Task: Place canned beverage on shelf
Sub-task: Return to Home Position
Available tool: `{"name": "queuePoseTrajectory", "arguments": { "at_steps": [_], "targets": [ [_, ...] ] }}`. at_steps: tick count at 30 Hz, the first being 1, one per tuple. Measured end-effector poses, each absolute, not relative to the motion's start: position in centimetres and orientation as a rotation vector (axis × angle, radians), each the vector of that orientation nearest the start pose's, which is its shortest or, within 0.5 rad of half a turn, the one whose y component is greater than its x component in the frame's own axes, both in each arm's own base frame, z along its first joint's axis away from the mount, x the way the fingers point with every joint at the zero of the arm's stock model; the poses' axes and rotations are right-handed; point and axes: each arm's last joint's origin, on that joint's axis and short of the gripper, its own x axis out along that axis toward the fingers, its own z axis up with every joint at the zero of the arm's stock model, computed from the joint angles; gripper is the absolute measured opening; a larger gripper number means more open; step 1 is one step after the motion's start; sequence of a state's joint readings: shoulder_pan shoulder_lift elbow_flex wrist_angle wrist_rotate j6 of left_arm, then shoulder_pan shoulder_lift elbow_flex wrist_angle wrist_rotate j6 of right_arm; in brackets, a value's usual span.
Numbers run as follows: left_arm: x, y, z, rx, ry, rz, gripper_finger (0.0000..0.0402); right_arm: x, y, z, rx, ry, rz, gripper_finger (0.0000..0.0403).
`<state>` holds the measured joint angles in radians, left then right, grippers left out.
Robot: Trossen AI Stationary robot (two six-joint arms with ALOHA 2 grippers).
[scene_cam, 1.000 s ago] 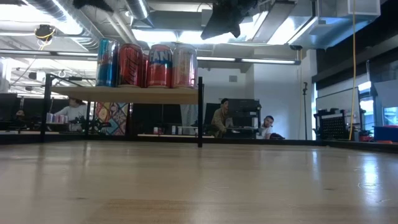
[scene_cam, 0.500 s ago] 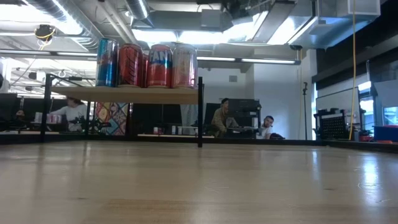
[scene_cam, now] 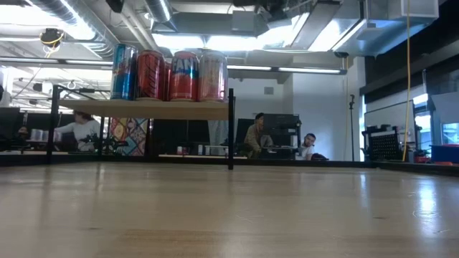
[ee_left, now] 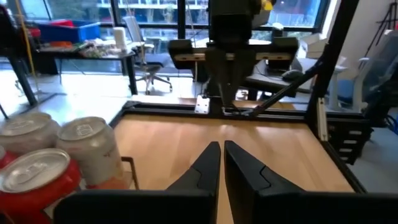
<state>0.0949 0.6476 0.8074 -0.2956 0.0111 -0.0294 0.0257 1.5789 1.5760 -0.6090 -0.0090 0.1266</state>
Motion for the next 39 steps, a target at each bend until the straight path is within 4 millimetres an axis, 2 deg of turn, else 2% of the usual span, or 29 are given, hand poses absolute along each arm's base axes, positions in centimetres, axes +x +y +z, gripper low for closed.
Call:
{"name": "queuePoseTrajectory", "arguments": {
  "at_steps": [4,7,10,13,17,23,31,39],
  "targets": [
    [13.8,1.3,34.5,-0.026,0.130,0.082,0.0012,33.9,0.9,37.3,0.090,0.641,0.001,0.0001],
    [14.1,1.3,33.0,-0.040,0.133,0.078,0.0012,32.7,0.9,37.4,0.077,0.625,0.007,0.0001],
    [14.0,1.2,30.7,-0.075,0.157,0.075,0.0012,30.5,0.7,36.7,0.080,0.591,-0.021,0.0001],
    [14.0,0.9,29.1,-0.107,0.079,0.015,0.0012,27.9,0.5,35.9,0.094,0.508,-0.078,0.0001],
    [13.7,0.3,27.8,-0.097,-0.026,-0.037,0.0012,24.8,0.3,34.9,0.148,0.382,-0.109,0.0001],
    [13.1,-0.1,25.7,-0.093,-0.024,-0.017,0.0012,21.4,0.2,33.6,0.213,0.292,-0.126,0.0001],
    [12.2,-0.4,23.5,-0.057,-0.023,-0.014,0.0012,18.4,0.1,32.1,0.284,0.258,-0.146,0.0001],
    [11.3,-0.2,20.4,-0.122,-0.052,0.019,0.0012,16.6,-0.1,31.2,0.306,0.222,-0.207,0.0001]
  ]
}}
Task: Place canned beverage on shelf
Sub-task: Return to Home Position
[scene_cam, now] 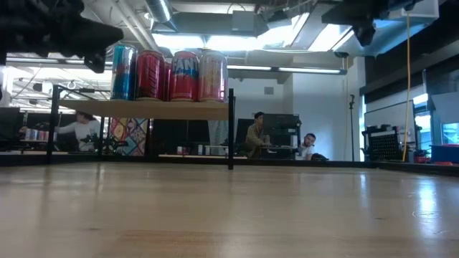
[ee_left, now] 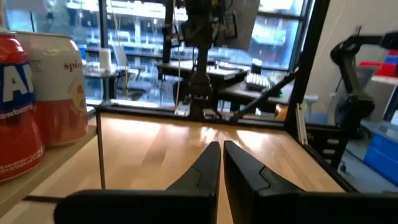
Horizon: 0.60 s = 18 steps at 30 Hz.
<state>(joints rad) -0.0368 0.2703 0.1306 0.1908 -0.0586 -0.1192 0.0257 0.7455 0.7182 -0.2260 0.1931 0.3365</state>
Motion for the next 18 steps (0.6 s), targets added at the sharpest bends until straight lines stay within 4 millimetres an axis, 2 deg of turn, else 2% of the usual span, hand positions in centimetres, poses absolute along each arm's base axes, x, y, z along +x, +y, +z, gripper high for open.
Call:
{"name": "queuePoseTrajectory", "arguments": {
  "at_steps": [7,18],
  "targets": [
    [10.4,-0.2,18.0,-0.130,-0.137,0.014,0.0011,16.0,-0.3,29.9,0.318,0.228,-0.267,0.0001],
    [9.7,-0.1,17.9,-0.111,-0.137,0.051,0.0011,12.9,-0.3,28.8,0.337,0.161,-0.241,0.0001]
  ]
}}
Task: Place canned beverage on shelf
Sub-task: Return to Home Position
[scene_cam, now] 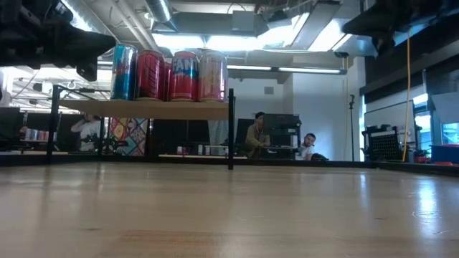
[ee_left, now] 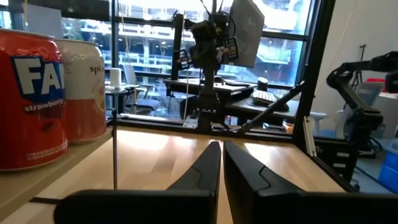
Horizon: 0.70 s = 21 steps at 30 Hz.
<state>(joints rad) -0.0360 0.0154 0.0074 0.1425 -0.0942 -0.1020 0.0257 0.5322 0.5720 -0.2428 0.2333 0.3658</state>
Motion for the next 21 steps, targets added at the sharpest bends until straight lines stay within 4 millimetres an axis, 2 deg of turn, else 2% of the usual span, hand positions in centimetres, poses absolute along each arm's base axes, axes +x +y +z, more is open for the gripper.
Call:
{"name": "queuePoseTrajectory", "arguments": {
  "at_steps": [4,10,15,21],
  "targets": [
    [9.7,-0.1,17.9,-0.111,-0.137,0.051,0.0011,11.0,-0.2,27.7,0.346,0.118,-0.183,0.0001],
    [9.7,-0.1,17.9,-0.110,-0.137,0.049,0.0011,9.0,-0.2,24.3,0.355,0.048,-0.151,0.0001],
    [9.7,-0.1,17.9,-0.110,-0.137,0.049,0.0011,8.6,-0.2,21.6,0.343,0.039,-0.123,0.0001],
    [9.7,-0.1,17.9,-0.110,-0.138,0.049,0.0011,9.2,0.1,18.6,0.304,-0.021,-0.020,0.0001]
  ]
}}
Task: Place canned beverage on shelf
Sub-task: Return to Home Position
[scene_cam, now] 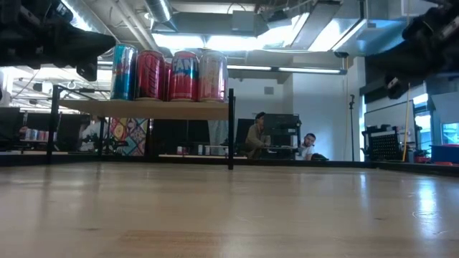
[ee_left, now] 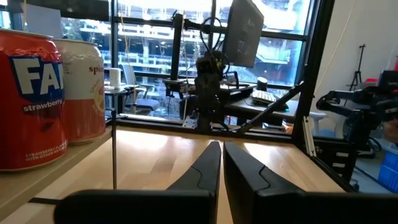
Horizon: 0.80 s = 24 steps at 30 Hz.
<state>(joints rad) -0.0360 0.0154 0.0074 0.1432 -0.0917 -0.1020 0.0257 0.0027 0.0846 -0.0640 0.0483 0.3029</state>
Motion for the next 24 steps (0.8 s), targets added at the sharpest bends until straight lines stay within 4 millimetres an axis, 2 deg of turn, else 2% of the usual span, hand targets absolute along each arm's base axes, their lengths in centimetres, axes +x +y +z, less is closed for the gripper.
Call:
{"name": "queuePoseTrajectory", "arguments": {
  "at_steps": [5,10,24],
  "targets": [
    [9.7,-0.1,17.9,-0.111,-0.138,0.049,0.0011,9.7,0.2,16.9,0.265,-0.033,0.007,0.0001],
    [9.7,-0.1,17.9,-0.110,-0.138,0.049,0.0011,9.7,0.2,16.9,0.180,-0.033,-0.006,0.0001],
    [9.7,-0.1,17.9,-0.110,-0.138,0.049,0.0011,9.7,0.2,16.8,0.176,-0.020,0.021,0.0001]
  ]
}}
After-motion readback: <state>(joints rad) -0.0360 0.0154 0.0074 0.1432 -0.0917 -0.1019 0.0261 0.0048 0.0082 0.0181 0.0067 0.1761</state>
